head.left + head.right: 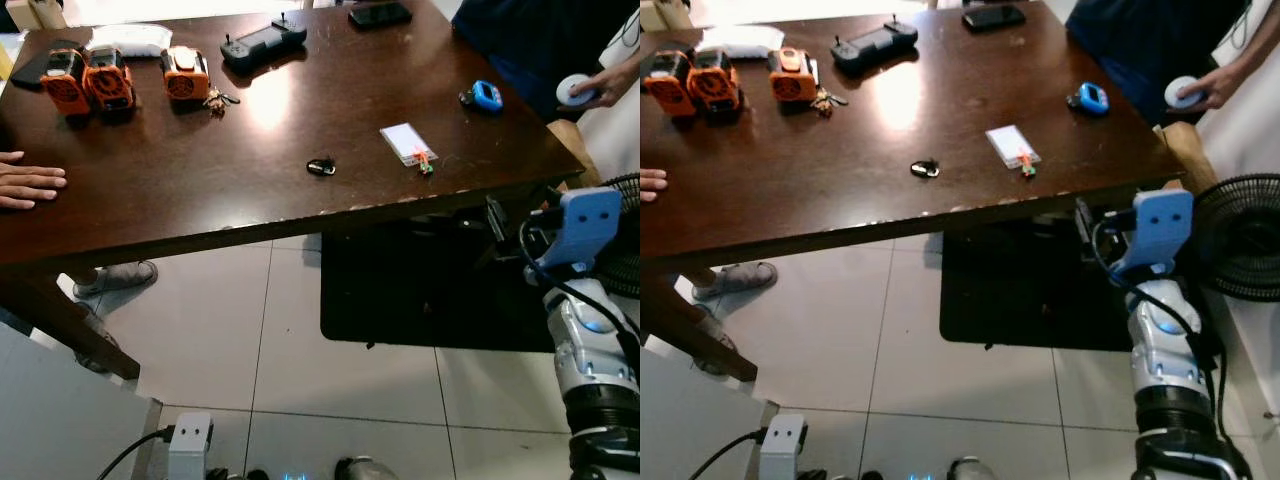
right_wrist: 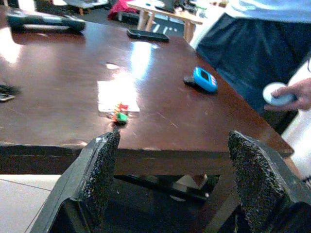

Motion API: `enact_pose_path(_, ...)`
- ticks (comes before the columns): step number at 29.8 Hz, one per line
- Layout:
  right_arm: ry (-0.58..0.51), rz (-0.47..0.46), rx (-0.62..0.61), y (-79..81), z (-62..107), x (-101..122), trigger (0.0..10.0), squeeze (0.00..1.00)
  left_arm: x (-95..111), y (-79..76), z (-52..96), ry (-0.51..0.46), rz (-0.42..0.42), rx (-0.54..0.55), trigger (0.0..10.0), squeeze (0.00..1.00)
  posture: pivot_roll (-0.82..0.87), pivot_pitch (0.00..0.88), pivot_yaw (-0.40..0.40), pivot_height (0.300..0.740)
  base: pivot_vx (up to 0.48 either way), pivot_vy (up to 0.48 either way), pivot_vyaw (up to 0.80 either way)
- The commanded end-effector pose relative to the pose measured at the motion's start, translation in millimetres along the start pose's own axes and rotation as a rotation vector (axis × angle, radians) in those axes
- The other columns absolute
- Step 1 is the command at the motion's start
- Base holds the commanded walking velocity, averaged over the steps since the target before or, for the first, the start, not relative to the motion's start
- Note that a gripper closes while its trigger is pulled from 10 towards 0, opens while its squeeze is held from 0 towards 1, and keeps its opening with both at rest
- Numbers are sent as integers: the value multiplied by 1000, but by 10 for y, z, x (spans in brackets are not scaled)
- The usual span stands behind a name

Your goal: Hang keys on a hook

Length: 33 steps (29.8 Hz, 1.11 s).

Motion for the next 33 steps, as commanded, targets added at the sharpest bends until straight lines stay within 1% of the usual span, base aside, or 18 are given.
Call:
enact_pose_path(1, 22, 2, 25, 41, 13, -36, 10000, 0, -160, 50, 39, 56, 28, 8, 10000, 0, -131, 119, 57, 740, 0, 0, 0)
enact_pose_path(3, 21, -4, 36, 73, 6, -29, 10000, 0, -157, 46, 38, 58, 30, 1, 10000, 0, -132, 118, 56, 740, 0, -289, 0)
enact_pose_path(4, 19, -10, 50, 121, -2, -25, 10000, 0, -156, 44, 38, 59, 36, -3, 10000, 0, -133, 117, 56, 740, 0, -450, 0)
enact_pose_path(5, 19, -10, 50, 121, -2, -25, 10000, 0, -156, 44, 38, 59, 36, -3, 10000, 0, -133, 117, 56, 740, 0, -450, 0)
enact_pose_path(7, 18, -28, 78, 226, -12, -25, 10000, 0, -155, 40, 36, 59, 38, -3, 10000, 0, -133, 114, 58, 740, 0, -448, 0)
enact_pose_path(8, 18, -28, 78, 226, -12, -25, 10000, 0, -155, 40, 36, 59, 38, -3, 10000, 0, -133, 114, 58, 740, 0, -446, 0)
enact_pose_path(10, 18, -50, 110, 346, -16, -35, 10000, 0, -155, 28, 33, 59, 37, -8, 10000, 0, -133, 112, 58, 740, 0, -444, 0)
enact_pose_path(11, 18, -50, 110, 346, -16, -35, 10000, 0, -155, 28, 33, 59, 37, -8, 10000, 0, -133, 112, 58, 740, 0, -442, 0)
enact_pose_path(12, 17, -63, 125, 409, -13, -36, 10000, 0, -153, 23, 31, 59, 36, -10, 10000, 0, -133, 110, 60, 740, 0, -439, 0)
enact_pose_path(14, 17, -63, 125, 409, -13, -36, 10000, 0, -153, 23, 31, 59, 36, -10, 10000, 0, -133, 110, 60, 740, 0, -439, 0)
enact_pose_path(16, 10, -88, 161, 556, -6, -24, 10000, 0, -134, 12, 25, 56, 29, -16, 10000, 0, -134, 107, 63, 740, 0, -424, 0)
enact_pose_path(20, 4, -102, 181, 664, -8, -1, 10000, 0, -99, 19, 19, 49, 30, -11, 10000, 0, -136, 104, 69, 740, 123, -375, 0)
enact_pose_path(25, 2, -107, 183, 692, -14, 11, 10000, 0, -38, 59, 14, 30, 24, 30, 10000, 0, -134, 102, 71, 740, 48, -49, 0)
enact_pose_path(26, 1, -108, 182, 691, -14, 13, 10000, 0, -29, 56, 13, 31, 12, 21, 10000, 0, -135, 99, 74, 740, 0, 0, 0)
enact_pose_path(29, 0, -109, 181, 692, -15, 15, 10000, 0, -23, 46, 13, 29, 11, 4, 10000, 0, -135, 97, 77, 740, 0, 0, 0)
enact_pose_path(33, -10, -110, 186, 738, -22, 42, 10000, 0, -12, 36, 13, 30, -2, -17, 10000, 0, -136, 94, 84, 740, 391, 0, 0)
Point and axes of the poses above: a point about 5 cm out from each wrist's last joint towards the gripper, its own z axis pointing back from the gripper into the wrist, its own x axis along the axis of the wrist's last joint, y = z × x, the point moved 2 cm from there along -z, pointing out of the wrist towards the gripper, and after that the axes turned 7 degrees about z, right-handed, at the moved point
